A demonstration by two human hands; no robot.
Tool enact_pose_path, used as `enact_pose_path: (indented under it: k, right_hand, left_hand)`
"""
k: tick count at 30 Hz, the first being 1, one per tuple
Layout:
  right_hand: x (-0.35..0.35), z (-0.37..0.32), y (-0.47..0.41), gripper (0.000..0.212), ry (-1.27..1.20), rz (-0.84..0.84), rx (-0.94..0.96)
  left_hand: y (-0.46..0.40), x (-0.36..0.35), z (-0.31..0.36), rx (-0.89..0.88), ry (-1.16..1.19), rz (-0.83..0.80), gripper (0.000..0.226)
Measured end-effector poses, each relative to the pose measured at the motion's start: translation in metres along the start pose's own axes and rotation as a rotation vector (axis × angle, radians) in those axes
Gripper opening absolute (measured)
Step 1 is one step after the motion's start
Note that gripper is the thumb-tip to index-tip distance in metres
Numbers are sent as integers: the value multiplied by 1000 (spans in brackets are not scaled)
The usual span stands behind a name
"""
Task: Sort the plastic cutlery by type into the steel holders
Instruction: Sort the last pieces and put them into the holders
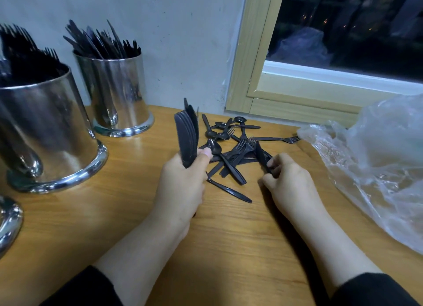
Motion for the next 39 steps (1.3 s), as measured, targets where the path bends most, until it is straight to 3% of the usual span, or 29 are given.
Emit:
enact_pose_path:
  k: [6,11,16,20,24,28,34,39]
  right_hand:
    - [5,1,3,48,-82,109,-1]
    - [4,-19,17,29,-248,266,249]
    - [-21,-50,36,25,-230,193,551]
    - [-29,-62,45,24,-239,86,693]
    - [-23,-44,32,15,-220,171,505]
    - [-24,-21,13,32,-17,34,236]
    - [-30,-32,10,31,85,-22,164]
    - [-26,-33,10,16,50,-29,124]
  left_hand:
    - [0,2,2,22,83,28,24]
    - [0,-1,2,31,137,-11,24]
    - [2,-6,7,27,194,-50,18]
    - [2,-7,7,48,167,16,30]
    - [-4,3,11,16,127,238,31]
    - [-6,14,17,-164,8,362,37]
    - [-3,4,6,-134,-164,138,14]
    - [-6,9,6,-30,17,186,11]
Point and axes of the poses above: each hand's wrist, its own y-axis away from the middle knuckle, its own x-axis out of the back of the hand, z = x × y, the point moved 1 cm from there along -y, towards the middle knuckle, and after that the axes turned 5 degrees about x, right-handed, at the moved point
